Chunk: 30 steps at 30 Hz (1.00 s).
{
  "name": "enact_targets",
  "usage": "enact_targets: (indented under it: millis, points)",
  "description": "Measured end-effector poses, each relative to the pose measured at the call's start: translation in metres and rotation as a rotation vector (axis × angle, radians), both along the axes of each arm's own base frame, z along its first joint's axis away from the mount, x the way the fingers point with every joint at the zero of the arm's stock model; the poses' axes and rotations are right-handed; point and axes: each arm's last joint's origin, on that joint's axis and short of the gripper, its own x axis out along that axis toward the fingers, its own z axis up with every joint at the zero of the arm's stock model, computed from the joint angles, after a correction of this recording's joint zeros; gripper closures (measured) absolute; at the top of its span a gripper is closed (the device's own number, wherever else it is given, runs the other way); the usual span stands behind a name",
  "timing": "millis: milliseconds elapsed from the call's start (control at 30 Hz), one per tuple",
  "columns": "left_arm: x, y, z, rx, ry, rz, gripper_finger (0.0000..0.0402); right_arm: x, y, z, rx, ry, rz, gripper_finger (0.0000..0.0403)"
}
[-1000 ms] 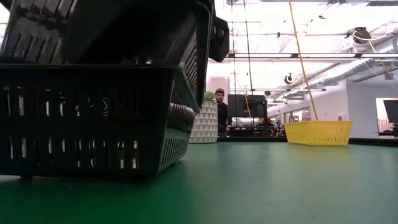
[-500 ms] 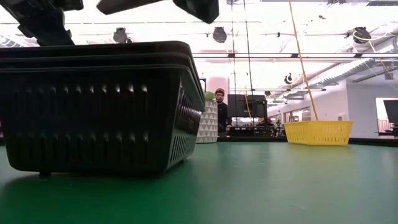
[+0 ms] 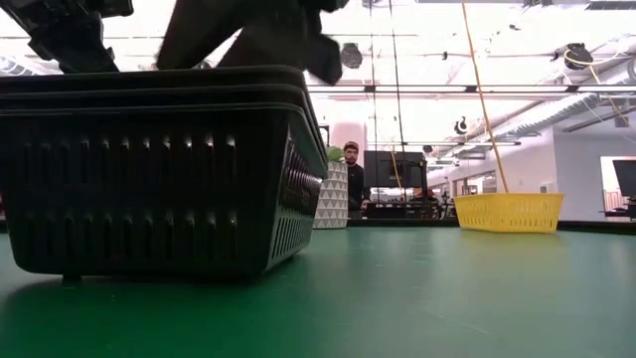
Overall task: Stack baskets by color
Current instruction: Stack the stacked top black bins on the bottom black bin
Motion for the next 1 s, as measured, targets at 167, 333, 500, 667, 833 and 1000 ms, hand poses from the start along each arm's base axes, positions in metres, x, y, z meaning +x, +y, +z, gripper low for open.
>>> enact_targets:
  millis: [167, 333, 500, 667, 833, 1000]
  points:
    - [0.0, 0.0, 0.0, 0.0, 0.0, 0.0, 0.0204, -0.003, -0.01, -0.037, 0.065, 0.021, 0.031, 0.0257]
    - [0.0, 0.0, 0.0, 0.002, 0.0, 0.0, 0.0204, -0.007, -0.034, -0.056, 0.017, 0.128, -0.009, 0.027]
    - [0.0, 0.0, 0.0, 0.003, 0.0, 0.0, 0.0204, -0.008, -0.064, -0.061, -0.058, 0.234, -0.006, 0.0277]
    - [0.0, 0.0, 0.0, 0.005, 0.003, 0.0, 0.0204, -0.011, -0.098, -0.064, -0.135, 0.349, 0.017, 0.0278]
    - [-0.003, 0.002, -0.002, 0.018, 0.034, 0.011, 0.0204, -0.021, -0.135, -0.066, -0.236, 0.52, 0.021, 0.0278]
    - [-0.006, 0.004, -0.004, 0.022, 0.062, 0.031, 0.0204, -0.03, -0.167, -0.068, -0.271, 0.658, 0.04, 0.0278]
